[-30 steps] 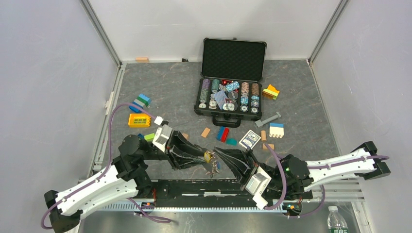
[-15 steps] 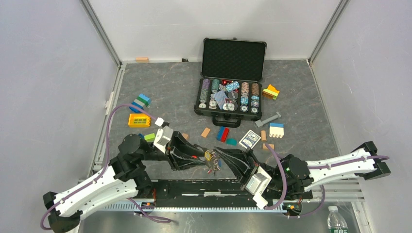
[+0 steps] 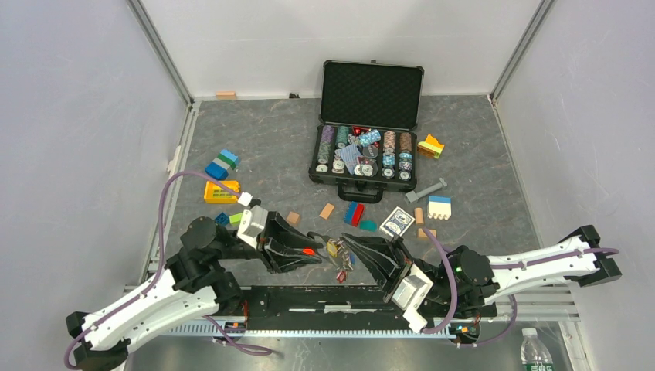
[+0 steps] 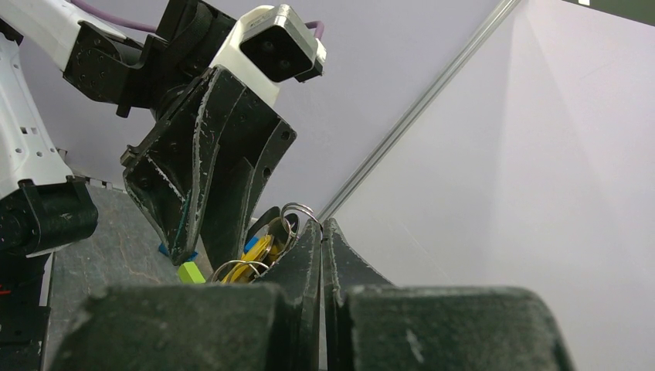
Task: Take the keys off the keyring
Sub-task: Remove the key from the keyring.
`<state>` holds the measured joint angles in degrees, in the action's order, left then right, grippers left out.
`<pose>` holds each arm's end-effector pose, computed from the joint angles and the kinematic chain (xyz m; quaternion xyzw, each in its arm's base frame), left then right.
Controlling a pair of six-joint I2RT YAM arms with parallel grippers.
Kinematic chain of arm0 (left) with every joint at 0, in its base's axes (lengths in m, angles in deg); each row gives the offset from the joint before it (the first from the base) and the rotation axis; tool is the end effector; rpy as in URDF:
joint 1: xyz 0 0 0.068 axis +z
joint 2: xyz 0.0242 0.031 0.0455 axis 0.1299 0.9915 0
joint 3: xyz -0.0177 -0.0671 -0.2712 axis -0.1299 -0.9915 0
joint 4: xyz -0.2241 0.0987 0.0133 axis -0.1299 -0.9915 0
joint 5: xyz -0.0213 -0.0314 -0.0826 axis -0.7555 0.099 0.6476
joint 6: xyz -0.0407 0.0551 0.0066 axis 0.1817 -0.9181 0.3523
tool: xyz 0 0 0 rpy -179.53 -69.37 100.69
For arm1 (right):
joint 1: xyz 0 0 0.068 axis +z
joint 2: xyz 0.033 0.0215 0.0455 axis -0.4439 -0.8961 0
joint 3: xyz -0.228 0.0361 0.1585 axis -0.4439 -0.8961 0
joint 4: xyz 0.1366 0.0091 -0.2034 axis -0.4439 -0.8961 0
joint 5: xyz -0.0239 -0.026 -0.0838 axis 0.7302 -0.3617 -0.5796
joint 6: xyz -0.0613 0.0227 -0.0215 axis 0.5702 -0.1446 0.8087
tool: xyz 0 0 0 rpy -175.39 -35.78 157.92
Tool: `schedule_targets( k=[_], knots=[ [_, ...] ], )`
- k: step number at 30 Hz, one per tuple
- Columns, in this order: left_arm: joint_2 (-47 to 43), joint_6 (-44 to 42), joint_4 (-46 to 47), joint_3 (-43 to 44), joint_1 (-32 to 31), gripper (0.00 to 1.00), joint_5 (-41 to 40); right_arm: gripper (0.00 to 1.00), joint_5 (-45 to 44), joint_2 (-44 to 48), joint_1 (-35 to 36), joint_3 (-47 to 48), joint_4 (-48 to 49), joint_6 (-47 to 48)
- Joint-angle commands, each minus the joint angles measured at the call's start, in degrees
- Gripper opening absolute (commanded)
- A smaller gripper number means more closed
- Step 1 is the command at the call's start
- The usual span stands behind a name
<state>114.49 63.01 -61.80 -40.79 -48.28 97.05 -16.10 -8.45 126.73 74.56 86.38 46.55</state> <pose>0.0373 -0.1111 0.3462 0.4185 0.4851 -0.5898 0.4915 -0.0091 0.1719 0.3855 -0.4506 0.2964 0.2603 0.8009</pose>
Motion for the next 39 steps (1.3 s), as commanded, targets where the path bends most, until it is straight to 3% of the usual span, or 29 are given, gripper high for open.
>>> schedule_targets(
  k=[1, 7, 25, 39],
  knots=[
    [1.1, -0.7, 4.2, 1.1, -0.1, 0.41, 1.8, 0.0, -0.5, 0.9, 0.0, 0.1, 3.6, 0.5],
    [2.7, 1.8, 8.7, -0.1, -0.1, 0.36, 4.1, 0.0, -0.5, 0.9, 0.1, 0.2, 3.7, 0.4],
    [6.7, 3.0, 10.4, -2.4, -0.1, 0.36, 6.0, 0.0, 0.0, 1.2, 0.1, 0.4, 3.6, 0.3],
    [8.1, 5.0, 18.3, -3.5, -0.2, 0.37, 6.3, 0.0, 0.5, 1.0, 0.1, 0.2, 3.7, 0.0]
  ],
)
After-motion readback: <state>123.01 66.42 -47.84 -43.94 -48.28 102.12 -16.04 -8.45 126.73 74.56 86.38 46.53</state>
